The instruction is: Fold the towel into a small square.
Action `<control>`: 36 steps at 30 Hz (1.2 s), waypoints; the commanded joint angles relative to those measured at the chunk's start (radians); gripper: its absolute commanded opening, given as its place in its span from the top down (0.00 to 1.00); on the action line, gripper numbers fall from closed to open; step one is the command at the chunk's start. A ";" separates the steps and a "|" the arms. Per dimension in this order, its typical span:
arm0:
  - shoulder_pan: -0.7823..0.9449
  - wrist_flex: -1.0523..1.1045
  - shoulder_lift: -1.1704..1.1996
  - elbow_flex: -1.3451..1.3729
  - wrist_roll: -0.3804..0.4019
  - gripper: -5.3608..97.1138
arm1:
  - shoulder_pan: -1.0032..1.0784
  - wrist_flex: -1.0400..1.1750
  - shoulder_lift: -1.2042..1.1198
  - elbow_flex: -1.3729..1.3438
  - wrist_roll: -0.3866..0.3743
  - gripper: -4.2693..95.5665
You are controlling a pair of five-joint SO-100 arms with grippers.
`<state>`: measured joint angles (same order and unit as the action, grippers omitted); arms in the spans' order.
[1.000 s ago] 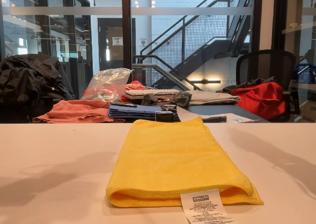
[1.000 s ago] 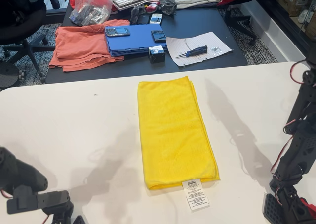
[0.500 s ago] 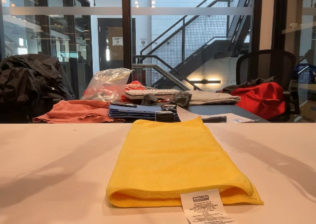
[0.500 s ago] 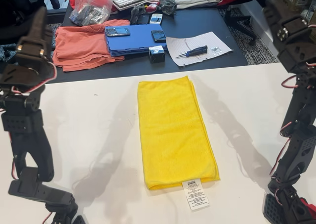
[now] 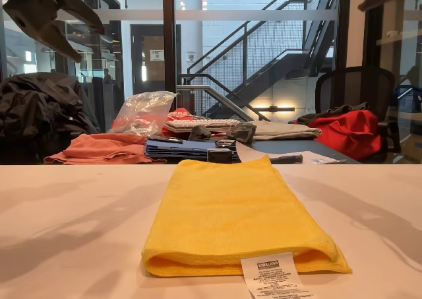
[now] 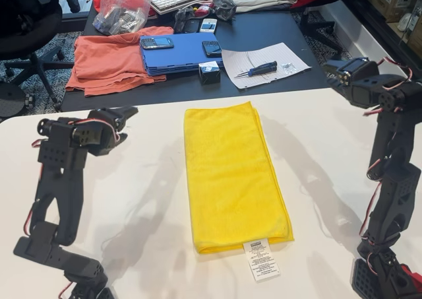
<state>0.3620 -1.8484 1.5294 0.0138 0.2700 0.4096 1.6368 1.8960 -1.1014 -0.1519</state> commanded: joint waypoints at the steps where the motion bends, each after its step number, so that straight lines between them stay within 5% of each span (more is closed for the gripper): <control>1: 0.020 -0.017 0.015 0.041 0.002 0.83 | 0.011 0.037 0.044 0.000 -0.002 0.69; 13: 0.253 -0.026 0.178 0.799 0.138 0.83 | 0.012 0.060 0.158 -0.158 -0.023 0.69; 20: 0.517 -0.005 0.374 1.443 0.161 0.83 | 0.012 0.055 0.167 -0.284 -0.156 0.69; 28: 0.620 0.431 0.459 1.950 0.153 0.83 | 0.000 0.055 0.167 -0.282 -0.201 0.69; 36: 0.649 0.621 0.509 2.109 0.152 0.83 | 0.002 0.055 0.164 -0.282 -0.201 0.69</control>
<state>0.9986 -1.2303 2.0172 2.1230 0.4218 0.4126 1.6950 2.0479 -1.3929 -0.3482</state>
